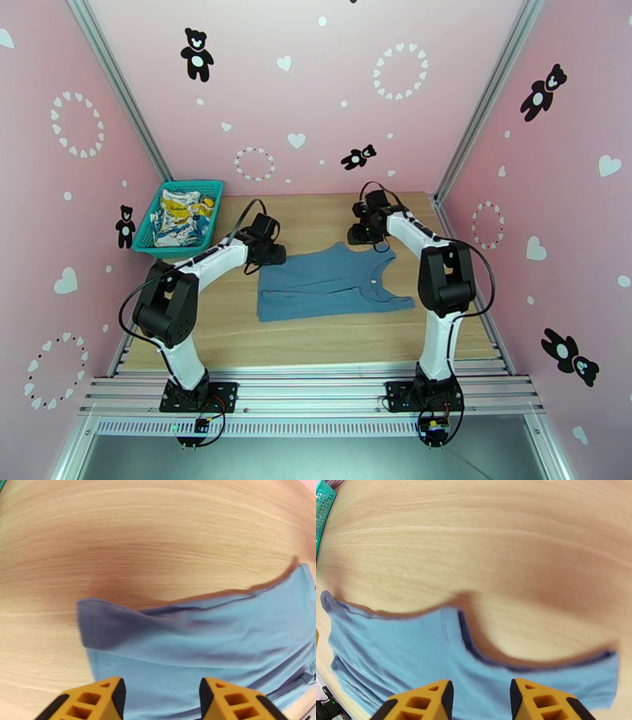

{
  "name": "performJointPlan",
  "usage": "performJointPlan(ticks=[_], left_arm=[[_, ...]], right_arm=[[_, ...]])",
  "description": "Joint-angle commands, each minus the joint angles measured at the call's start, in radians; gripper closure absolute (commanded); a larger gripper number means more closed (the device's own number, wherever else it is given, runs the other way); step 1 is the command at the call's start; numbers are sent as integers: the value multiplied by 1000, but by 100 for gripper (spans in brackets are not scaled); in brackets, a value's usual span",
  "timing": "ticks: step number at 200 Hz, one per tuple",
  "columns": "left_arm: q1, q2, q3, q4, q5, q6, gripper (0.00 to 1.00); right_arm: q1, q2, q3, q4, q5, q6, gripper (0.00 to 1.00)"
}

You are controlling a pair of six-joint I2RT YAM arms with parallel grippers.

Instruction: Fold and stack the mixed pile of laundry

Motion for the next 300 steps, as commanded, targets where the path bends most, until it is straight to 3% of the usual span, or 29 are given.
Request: performJointPlan(ticks=[1,93,122,174,215,300], left_arm=[[43,72,19,19,38,70,41],[122,224,148,11,84,144,35],[140,252,164,32,123,143,32],[139,281,207,33,199,173,56],[141,264,211,42,224,198,80],[154,109,38,148,261,247,84]], right_arm=[[24,104,88,-64,-12,-44,55],[62,262,258,-90,17,0,60],[62,303,311,-106,7,10,73],[59,313,333,-114,8,1,96],[44,283,329,-114,-15,1,100],[28,121,162,-22,-39,0,100]])
